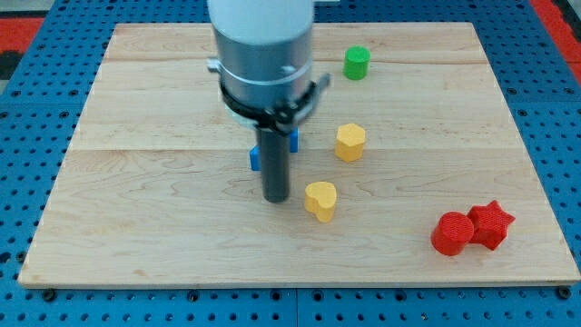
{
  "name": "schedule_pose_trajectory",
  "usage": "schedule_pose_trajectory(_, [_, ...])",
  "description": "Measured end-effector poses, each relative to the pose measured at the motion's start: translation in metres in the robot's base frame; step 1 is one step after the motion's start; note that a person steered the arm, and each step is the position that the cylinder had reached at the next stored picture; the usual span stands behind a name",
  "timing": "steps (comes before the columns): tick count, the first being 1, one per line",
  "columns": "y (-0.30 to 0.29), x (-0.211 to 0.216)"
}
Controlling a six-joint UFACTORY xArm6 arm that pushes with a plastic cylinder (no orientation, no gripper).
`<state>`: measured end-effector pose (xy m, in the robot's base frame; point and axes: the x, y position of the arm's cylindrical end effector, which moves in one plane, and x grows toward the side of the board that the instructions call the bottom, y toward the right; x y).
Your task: Push the yellow blocks closer to the red blocks
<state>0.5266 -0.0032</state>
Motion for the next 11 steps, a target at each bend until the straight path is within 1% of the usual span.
schedule_pose_trajectory(1, [0.054,0.013])
schedule_pose_trajectory(2, [0.059,0.013])
schedule_pose_trajectory(3, [-0.034,-0.016])
schedule_pose_trajectory(4, [-0.001,-0.051])
schedule_pose_trajectory(5, [0.045,-0.088])
schedule_pose_trajectory(6, [0.049,-0.125])
schedule_pose_trajectory(7, [0.107,-0.11])
schedule_pose_trajectory(8, [0.117,-0.034])
schedule_pose_trajectory(9, [0.09,-0.048])
schedule_pose_trajectory(10, [0.016,-0.03])
schedule_pose_trajectory(11, [0.04,0.037])
